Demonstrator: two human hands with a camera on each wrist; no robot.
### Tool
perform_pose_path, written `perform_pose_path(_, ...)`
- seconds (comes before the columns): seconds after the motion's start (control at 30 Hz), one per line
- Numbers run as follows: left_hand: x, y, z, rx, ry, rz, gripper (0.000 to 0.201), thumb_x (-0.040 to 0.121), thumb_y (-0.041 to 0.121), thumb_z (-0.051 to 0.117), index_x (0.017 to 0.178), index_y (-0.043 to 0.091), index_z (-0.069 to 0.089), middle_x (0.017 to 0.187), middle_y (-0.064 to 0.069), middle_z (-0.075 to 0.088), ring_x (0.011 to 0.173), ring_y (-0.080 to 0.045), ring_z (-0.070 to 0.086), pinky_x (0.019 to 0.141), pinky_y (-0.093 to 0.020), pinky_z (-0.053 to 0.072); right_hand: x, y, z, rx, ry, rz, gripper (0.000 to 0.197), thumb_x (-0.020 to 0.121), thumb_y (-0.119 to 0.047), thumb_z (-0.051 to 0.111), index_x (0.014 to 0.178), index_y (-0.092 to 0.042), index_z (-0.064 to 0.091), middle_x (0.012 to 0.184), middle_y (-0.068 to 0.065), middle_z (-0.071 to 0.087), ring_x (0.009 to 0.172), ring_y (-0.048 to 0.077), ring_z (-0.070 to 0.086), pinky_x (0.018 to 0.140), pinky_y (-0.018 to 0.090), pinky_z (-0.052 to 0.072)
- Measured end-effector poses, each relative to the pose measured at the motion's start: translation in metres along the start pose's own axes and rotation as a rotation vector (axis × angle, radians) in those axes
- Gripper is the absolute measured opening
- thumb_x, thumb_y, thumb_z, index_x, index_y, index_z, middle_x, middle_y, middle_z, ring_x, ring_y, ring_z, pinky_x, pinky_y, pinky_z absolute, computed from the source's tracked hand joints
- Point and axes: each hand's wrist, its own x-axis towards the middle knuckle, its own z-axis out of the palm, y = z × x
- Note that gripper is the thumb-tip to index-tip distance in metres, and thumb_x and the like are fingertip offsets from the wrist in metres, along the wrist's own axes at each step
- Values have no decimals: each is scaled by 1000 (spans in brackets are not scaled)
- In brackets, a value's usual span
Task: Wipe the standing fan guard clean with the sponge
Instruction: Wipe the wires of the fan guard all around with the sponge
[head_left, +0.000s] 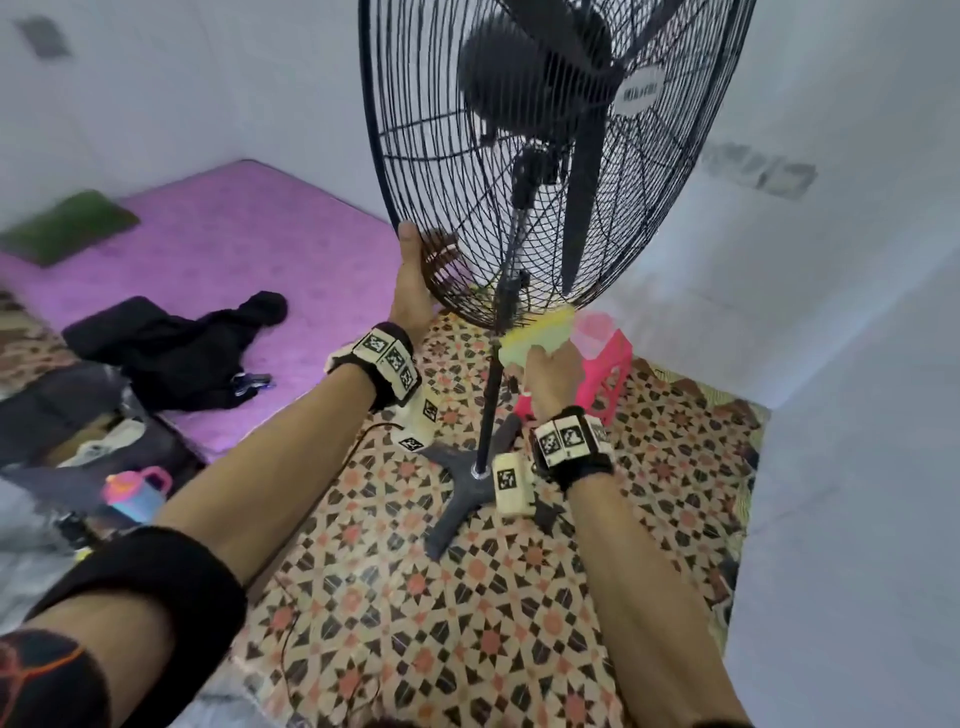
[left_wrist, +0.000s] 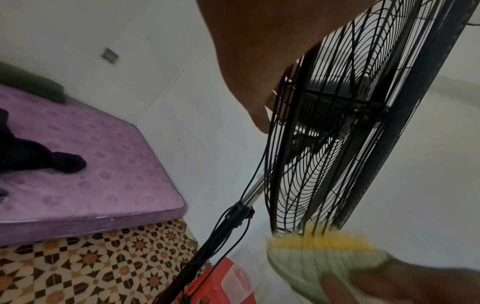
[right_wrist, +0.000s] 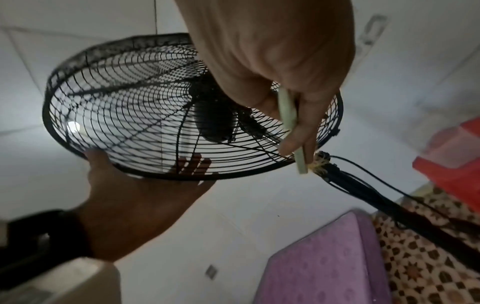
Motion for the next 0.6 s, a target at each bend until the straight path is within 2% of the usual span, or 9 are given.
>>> perform_pose_path(0.1,6,-4,2,8,-1,-24,135,58,111,30,163,26,30,167,-5,34,152,-27,35,122,-65,22,-3,-4,9,3,-109,-78,25,97,-2,53,120,-11,56,100,1,62,74,9,73,84,48,62)
perform_pose_path(0.17,2,6,4,20,11,14,138,58,110,30,162,19,33,162,-8,43,148,-27,43,121,-61,26,-18,-7,6,33,-223,-147,29,101,-1,52,127,-13,55,110,-1,64,80,14,75,83,43,63)
perform_pose_path(0.23,0,10,3,34,21,14,135,60,108,27,160,18,36,159,-8,48,145,-25,48,119,-61,31,-27,-3,-3,47,-329,-184,26,102,-5,52,123,-19,56,115,0,66,85,16,76,81,36,63)
perform_pose_path(0.3,5,1,-3,55,-9,-18,133,61,110,23,162,23,32,164,-6,40,150,-25,40,120,-67,25,-21,6,-8,43,-245,-167,14,102,-4,52,108,-15,55,96,2,64,74,10,74,64,22,59)
perform_pose_path(0.37,7,-9,-5,79,-41,-43,130,63,110,20,163,27,29,167,-4,36,153,-24,36,123,-67,19,-12,7,-6,39,-56,-95,16,101,-2,50,108,-16,48,79,1,48,54,0,64,51,14,51)
perform_pose_path(0.43,0,-3,0,123,-86,-19,125,68,108,15,163,29,29,167,-1,35,154,-20,32,126,-64,13,-12,2,2,6,-23,-104,15,102,-5,51,96,-19,46,77,-6,46,48,-4,60,57,18,57)
perform_pose_path(0.5,-3,5,4,146,-87,18,122,70,106,9,164,31,27,168,0,32,155,-20,29,126,-63,9,-22,-5,6,20,-105,-156,19,102,-6,53,91,-21,50,82,-7,52,51,-2,63,70,29,63)
perform_pose_path(0.57,-5,10,7,142,-58,14,120,69,105,6,165,34,22,170,0,26,157,-22,24,125,-65,6,-37,-14,2,102,-210,-181,12,103,-8,54,111,-15,60,100,-2,64,67,11,73,74,33,63)
perform_pose_path(0.6,-2,9,6,127,-53,6,120,68,106,7,165,36,21,171,1,23,158,-22,22,124,-66,5,-42,-18,-4,126,-252,-198,19,103,-10,55,120,-15,61,109,-1,68,77,17,76,73,30,62)
